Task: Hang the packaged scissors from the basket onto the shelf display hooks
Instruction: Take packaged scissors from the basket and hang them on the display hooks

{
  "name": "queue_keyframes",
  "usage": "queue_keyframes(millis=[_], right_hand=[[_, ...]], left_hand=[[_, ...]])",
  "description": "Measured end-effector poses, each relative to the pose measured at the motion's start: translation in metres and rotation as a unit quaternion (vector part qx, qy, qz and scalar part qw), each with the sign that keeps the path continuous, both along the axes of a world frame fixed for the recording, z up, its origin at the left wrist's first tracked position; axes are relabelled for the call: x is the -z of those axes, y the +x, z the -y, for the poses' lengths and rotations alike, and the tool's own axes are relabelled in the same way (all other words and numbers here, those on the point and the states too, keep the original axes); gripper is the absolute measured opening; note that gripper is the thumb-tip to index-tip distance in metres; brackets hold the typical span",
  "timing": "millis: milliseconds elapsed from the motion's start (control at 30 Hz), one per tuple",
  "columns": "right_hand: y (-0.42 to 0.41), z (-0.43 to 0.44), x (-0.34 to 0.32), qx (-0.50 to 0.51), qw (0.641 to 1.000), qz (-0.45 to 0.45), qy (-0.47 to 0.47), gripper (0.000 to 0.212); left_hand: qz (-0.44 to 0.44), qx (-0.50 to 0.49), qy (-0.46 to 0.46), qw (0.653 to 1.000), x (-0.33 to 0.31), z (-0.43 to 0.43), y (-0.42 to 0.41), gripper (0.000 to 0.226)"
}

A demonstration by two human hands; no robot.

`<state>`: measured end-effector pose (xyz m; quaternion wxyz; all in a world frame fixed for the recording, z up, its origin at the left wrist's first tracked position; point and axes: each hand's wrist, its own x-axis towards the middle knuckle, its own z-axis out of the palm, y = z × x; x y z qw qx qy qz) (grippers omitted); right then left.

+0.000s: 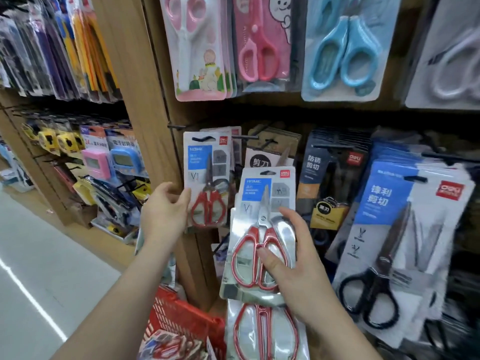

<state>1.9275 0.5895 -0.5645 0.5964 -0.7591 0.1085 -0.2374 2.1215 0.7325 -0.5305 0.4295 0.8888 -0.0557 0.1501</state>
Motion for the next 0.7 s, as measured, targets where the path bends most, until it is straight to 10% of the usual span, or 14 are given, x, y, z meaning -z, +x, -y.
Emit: queue_keyframes(millis=[133,267,700], right_hand=[[0.000,-0.004,0.002,-0.001,1.000,0.018,0.006,0.068],[0.003,-0.013,0.003,0.011,0.999,0.047,-0.006,0.080],[0.012,-0.028,0.014,-0.038,0.998,0.021,-0.035,0.065]], left_hand=[[-0.055,0.142,-0.105,0.983,0.006,-0.007,-0.067,0.034],[-0.265,0.287,-0.284,0.876,0.020,0.008,-0.121,0.032],[-0.135,0.186,-0.355,0.906,0.028,-0.002,-0.112,0.025]])
